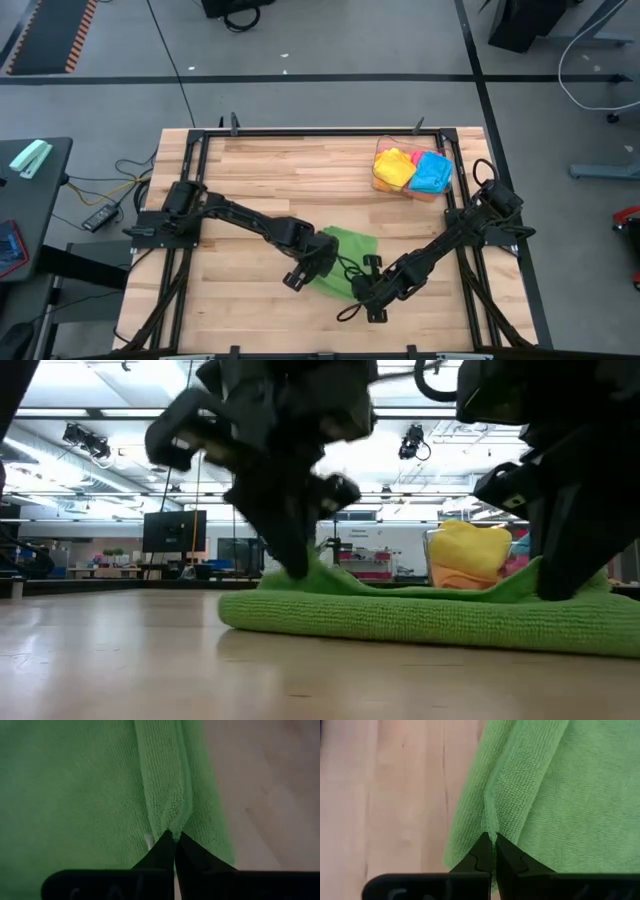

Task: Fold microfiber towels
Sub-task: Fold the green microfiber cloth

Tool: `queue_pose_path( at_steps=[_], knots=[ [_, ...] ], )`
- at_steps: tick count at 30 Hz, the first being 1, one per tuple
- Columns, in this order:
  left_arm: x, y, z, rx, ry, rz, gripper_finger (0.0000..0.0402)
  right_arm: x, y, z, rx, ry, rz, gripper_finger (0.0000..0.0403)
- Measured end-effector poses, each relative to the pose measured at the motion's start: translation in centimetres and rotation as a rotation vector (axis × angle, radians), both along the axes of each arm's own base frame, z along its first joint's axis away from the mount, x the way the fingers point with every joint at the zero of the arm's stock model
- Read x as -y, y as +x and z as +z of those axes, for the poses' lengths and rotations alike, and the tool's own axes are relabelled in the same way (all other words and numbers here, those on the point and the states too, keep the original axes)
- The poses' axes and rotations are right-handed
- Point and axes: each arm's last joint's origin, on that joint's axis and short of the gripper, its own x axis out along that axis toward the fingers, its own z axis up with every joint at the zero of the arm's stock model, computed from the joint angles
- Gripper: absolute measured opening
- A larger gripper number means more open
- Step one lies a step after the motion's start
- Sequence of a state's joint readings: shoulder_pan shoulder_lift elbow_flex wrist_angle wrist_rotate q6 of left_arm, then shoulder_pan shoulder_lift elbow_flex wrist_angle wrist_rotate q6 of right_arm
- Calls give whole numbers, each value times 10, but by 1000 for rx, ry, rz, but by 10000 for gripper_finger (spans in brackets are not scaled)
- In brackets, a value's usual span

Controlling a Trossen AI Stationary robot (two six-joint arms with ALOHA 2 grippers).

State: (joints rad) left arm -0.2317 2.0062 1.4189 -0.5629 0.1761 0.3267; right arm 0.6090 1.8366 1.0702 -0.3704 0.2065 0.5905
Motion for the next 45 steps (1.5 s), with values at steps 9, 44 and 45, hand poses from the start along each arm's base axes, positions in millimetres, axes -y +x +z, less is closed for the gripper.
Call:
queue_pose_path(
  at_steps=[9, 44, 45],
  knots=[
    [-1, 3, -24, -52, 73, 12, 26, 6, -2, -2, -18, -72, -12, 10],
    [-6, -7, 18, 41, 138, 8, 128, 24, -15, 31, 119, -152, -54, 172],
    [-4, -8, 14, 20, 141, 0, 126, 23, -14, 26, 130, -154, -38, 172]
  ],
)
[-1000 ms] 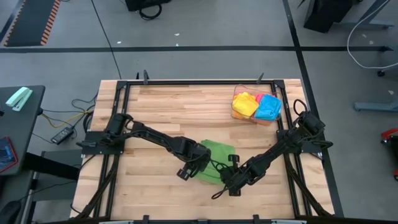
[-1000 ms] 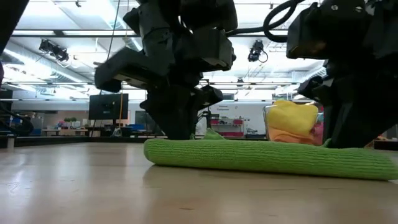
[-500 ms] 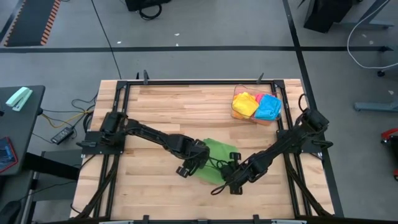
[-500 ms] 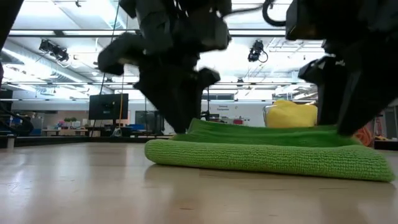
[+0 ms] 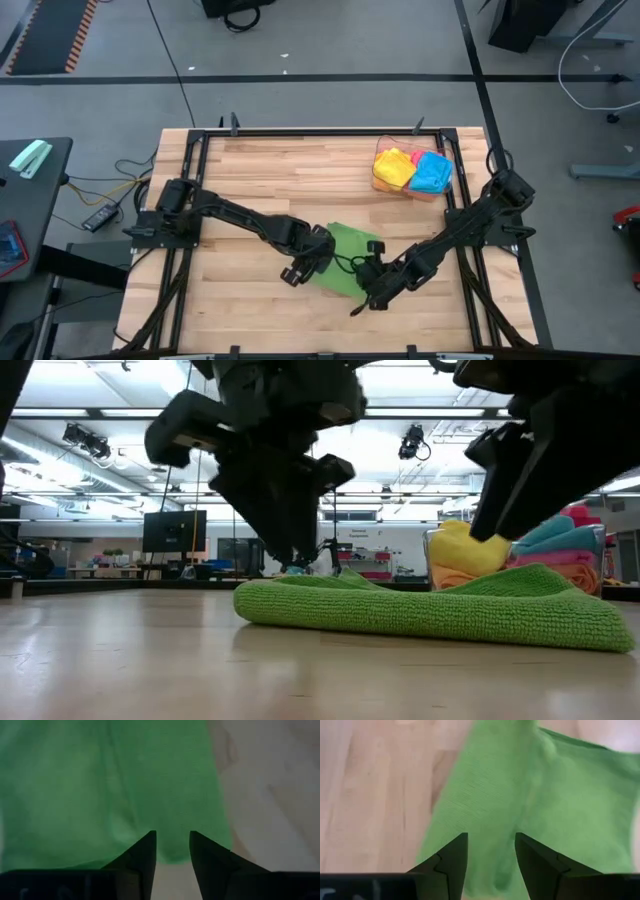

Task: Fold microfiber towels
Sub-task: Fold the green microfiber cloth

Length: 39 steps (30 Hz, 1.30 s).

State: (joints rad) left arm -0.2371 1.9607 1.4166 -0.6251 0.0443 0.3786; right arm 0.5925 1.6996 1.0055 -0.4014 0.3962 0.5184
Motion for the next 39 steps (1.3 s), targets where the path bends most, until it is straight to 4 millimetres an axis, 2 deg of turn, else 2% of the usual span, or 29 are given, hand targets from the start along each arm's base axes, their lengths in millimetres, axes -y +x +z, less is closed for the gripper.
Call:
queue_pose_path(
  at_steps=[4, 8, 14, 21, 28, 34, 39],
  knots=[
    [10, -1, -4, -5, 2, -33, 127, -6, 3, -11, 22, -9, 38, 172],
    [15, -1, -5, 8, -2, -49, 142, -9, 2, -13, 19, -12, 44, 173],
    [11, 0, -5, 12, 43, -67, 160, 2, -9, -8, -35, -89, -47, 173],
    [-33, 7, 5, 37, 60, 33, 146, 21, -22, -3, -81, -113, -124, 173],
    [-80, 17, 6, 70, -42, 305, 136, 49, -50, 0, -24, -22, -221, 172],
    [-106, 24, 4, 96, -157, 469, 173, 68, -65, -5, 56, 51, -287, 173],
    [-121, 27, -17, 21, -273, 539, 215, 73, -67, -14, 75, 64, -300, 173]
  ],
)
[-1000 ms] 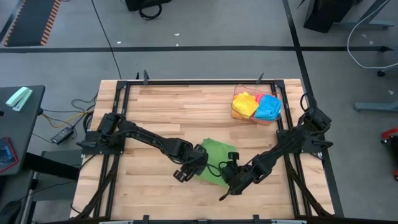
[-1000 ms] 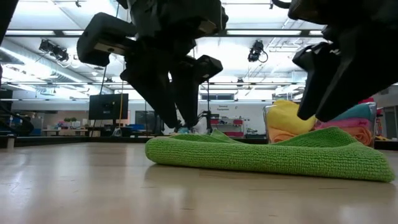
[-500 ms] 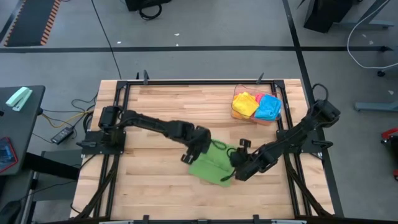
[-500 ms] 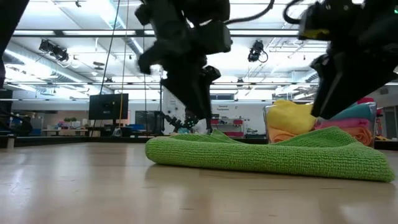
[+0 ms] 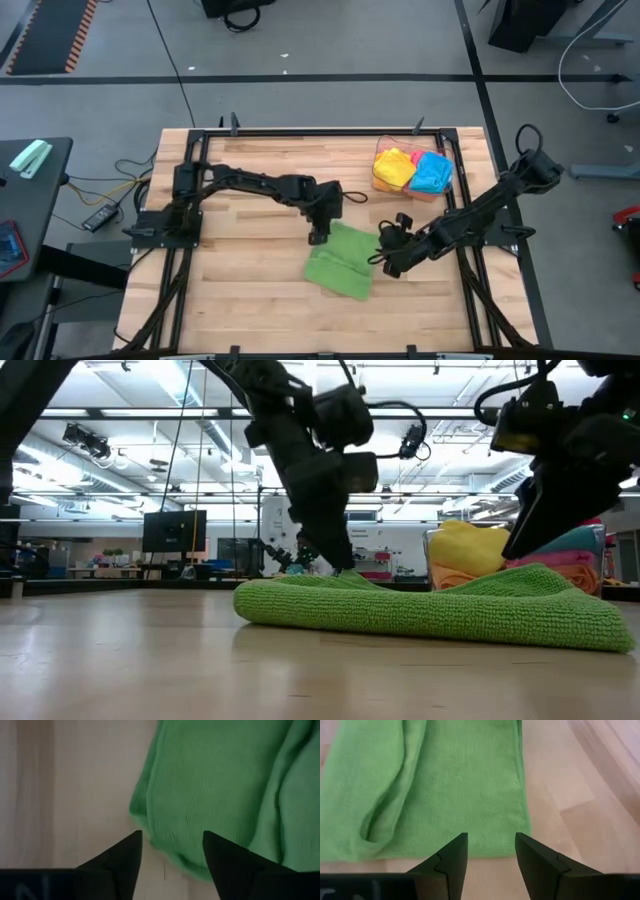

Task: Fold microfiber towels
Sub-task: Fold the green microfiber cloth

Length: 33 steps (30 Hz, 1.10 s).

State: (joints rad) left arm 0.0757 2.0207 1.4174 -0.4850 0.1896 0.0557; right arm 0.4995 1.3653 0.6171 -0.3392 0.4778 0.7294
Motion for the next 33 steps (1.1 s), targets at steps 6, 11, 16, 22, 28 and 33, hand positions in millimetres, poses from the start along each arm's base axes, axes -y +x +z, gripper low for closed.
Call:
queue_pose_path(
  at_steps=[6, 11, 16, 22, 28, 33],
  knots=[
    [-14, 0, -8, -33, -58, 80, 253, -1, 2, -3, 4, -9, 21, 173],
    [-6, 2, -24, -82, -71, 74, 246, -2, 4, -2, 21, -15, 38, 173],
    [9, 7, -40, -100, -38, 32, 217, -2, 6, -1, 39, -44, 47, 173],
    [12, 7, -41, -95, 39, 8, 150, -3, 6, -1, 46, -39, 46, 173],
    [11, 8, -42, -86, 53, -10, 44, -3, 6, -1, 45, -39, 44, 172],
    [12, 6, -35, -77, 54, -14, 18, 3, 3, -6, 52, -20, -32, 172]
  ],
)
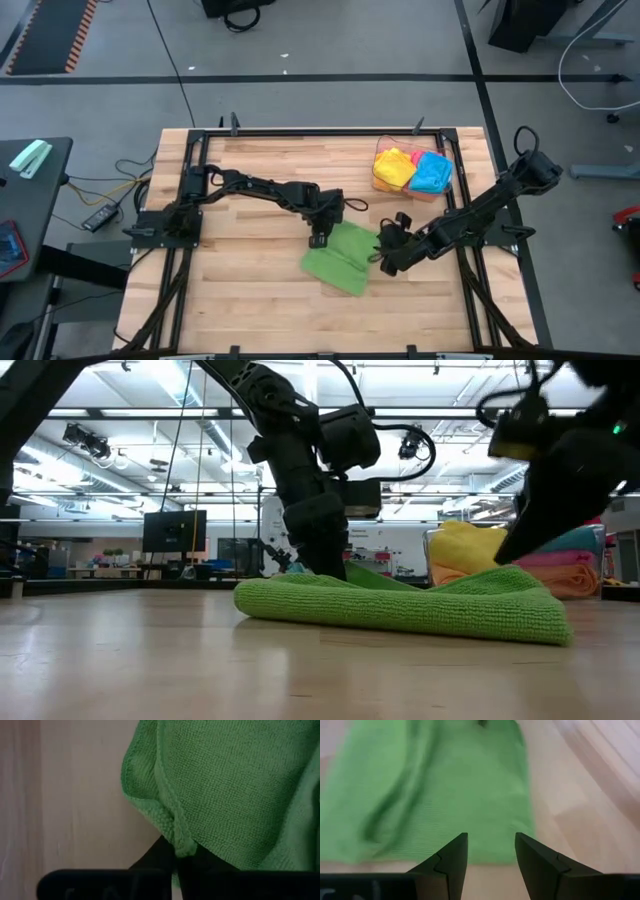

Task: Fold microfiber towels
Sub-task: Fold the green microfiber cloth

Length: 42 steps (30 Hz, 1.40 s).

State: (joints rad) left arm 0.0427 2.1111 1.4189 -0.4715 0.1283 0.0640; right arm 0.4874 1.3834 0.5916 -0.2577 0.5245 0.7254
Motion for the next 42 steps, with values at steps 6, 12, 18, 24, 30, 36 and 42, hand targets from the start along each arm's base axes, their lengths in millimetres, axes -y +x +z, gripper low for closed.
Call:
queue_pose_path(
  at_steps=[6, 12, 18, 24, 30, 36, 42],
  knots=[
    [1, -3, 4, -11, 9, -22, 18, 10, -10, -19, 27, 99, -128, 176],
    [1, -5, 5, -21, 10, -27, 18, 13, -11, -23, 26, 123, -134, 200],
    [2, -6, 5, -30, 13, -35, 26, 34, -4, -23, 32, 108, -225, 225],
    [2, -6, 5, -29, 15, -38, 9, 48, 3, -29, -2, 144, -255, 229],
    [2, -5, 5, -29, 21, -45, 34, 44, 14, -41, 10, 189, -206, 229],
    [2, -6, 6, -28, 22, -47, 15, 39, 16, -46, 16, 167, -201, 204],
    [2, -6, 6, -27, 23, -49, 18, 38, 15, -46, 12, 150, -199, 118]
  ],
)
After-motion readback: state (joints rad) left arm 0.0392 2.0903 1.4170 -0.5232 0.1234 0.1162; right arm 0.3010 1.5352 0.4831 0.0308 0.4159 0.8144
